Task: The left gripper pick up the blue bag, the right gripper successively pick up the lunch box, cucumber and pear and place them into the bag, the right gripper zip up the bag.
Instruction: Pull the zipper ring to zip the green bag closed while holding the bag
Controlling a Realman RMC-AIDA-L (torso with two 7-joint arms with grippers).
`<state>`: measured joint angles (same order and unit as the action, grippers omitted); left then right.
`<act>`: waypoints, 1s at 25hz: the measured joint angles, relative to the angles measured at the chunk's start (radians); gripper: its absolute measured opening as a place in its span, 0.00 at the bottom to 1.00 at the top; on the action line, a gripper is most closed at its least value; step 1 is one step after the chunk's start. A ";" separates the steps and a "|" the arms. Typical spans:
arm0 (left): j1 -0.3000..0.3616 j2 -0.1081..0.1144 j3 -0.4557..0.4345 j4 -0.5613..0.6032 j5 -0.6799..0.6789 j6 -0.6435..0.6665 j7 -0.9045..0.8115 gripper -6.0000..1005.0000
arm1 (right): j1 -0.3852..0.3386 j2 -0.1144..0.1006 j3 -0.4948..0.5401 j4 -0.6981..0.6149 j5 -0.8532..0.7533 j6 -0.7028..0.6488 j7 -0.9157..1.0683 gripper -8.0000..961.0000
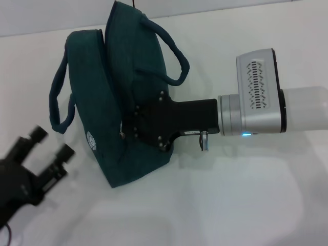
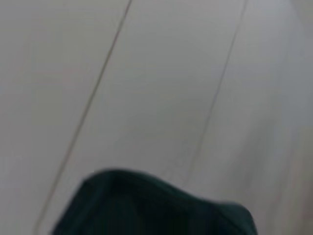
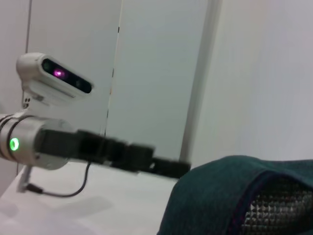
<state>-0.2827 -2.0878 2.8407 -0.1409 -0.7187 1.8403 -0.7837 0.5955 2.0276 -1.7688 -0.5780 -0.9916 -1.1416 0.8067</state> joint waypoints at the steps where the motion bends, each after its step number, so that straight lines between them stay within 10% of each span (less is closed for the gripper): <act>1: 0.000 0.000 0.000 0.001 0.026 -0.004 0.001 0.87 | 0.000 0.000 0.000 0.000 0.000 0.000 -0.001 0.13; 25: -0.091 -0.009 -0.008 0.161 0.201 -0.234 0.123 0.86 | -0.038 0.000 -0.004 0.007 0.051 -0.017 -0.053 0.04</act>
<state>-0.3741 -2.0965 2.8331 0.0206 -0.5175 1.6064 -0.6602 0.5579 2.0277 -1.7731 -0.5707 -0.9407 -1.1589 0.7536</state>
